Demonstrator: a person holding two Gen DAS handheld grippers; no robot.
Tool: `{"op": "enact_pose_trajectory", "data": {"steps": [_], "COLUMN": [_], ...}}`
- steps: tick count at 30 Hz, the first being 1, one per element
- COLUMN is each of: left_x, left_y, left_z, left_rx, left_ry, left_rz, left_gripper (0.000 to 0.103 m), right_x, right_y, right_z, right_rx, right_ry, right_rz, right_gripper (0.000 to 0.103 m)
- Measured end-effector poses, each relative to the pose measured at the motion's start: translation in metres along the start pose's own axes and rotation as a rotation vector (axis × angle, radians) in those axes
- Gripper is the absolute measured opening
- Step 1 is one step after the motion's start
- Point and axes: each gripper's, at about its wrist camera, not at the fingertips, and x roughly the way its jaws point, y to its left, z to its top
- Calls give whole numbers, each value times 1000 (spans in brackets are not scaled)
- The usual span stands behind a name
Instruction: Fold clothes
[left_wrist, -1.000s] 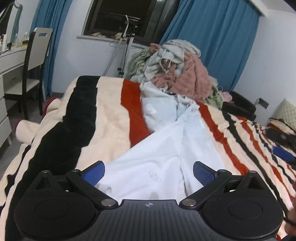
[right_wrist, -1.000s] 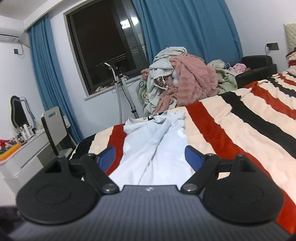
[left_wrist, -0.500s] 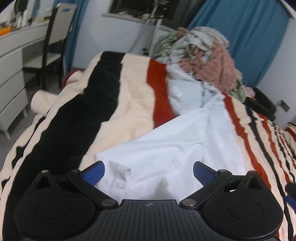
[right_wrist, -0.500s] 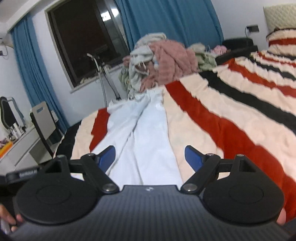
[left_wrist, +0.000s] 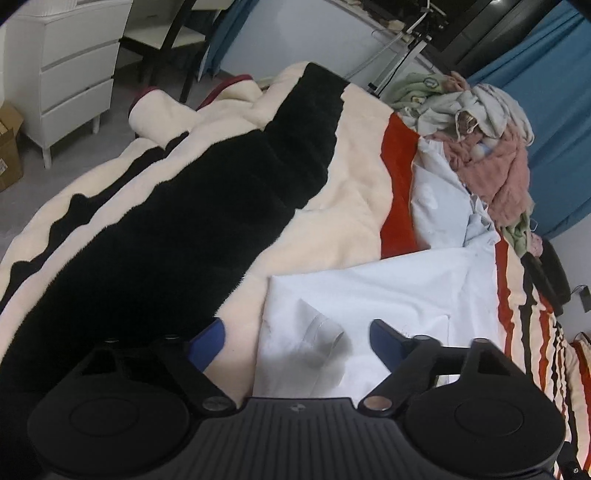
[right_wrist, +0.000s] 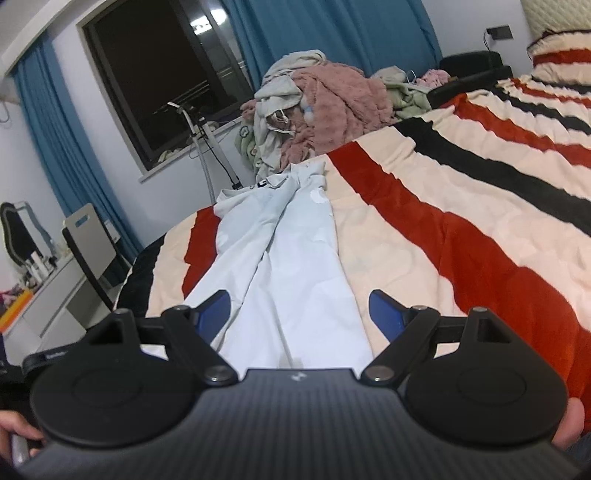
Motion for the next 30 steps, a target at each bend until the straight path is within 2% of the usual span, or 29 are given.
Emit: {"op": "enact_pose_trajectory", "data": {"steps": [4,5,7,8,10,12,15,16,19,21,23,26,30], "left_x": [10,14,21,20,10,-13,-50,-57,-62,-53,-37,-9,4], "left_y": [-16,-20,-27,-30,-37,-51,-85,-96,-122,-138,-153,-167,-169], "left_z": [-8,-10,-14,-16,-20,-27,-55,-67,-102,-127,-149,-174,-179], "left_rx": [97,120,158,178,221,301,522,586,705,758,789,809,781], "left_ry": [23,36,51,45,2,-85,-210,-214,-132,-61,31,152,178], "left_rz": [35,46,62,59,24,-83,-235,-286,-434,-476,-488,-461,-429], "left_gripper": [43,38,15,11,9,9,9,9,9,8,8,9,12], "right_x": [0,-1,-2,-3,-5,-7,-13,-15,-21,-26,-31,-33,-29], "right_y": [-1,-1,-2,-3,-4,-5,-7,-7,-13,-18,-22,-25,-30], "right_z": [0,0,1,1,1,3,5,5,11,16,21,24,24], "right_rx": [5,6,13,16,21,26,21,19,30,41,41,14,21], "right_ry": [2,-1,-3,-5,-11,-23,-60,-75,-119,-145,-173,-195,-176], "right_rz": [4,5,5,5,2,-2,-21,-28,-43,-53,-64,-94,-95], "right_gripper": [83,83,83,83,83,83,83,83,83,83,83,83,83]}}
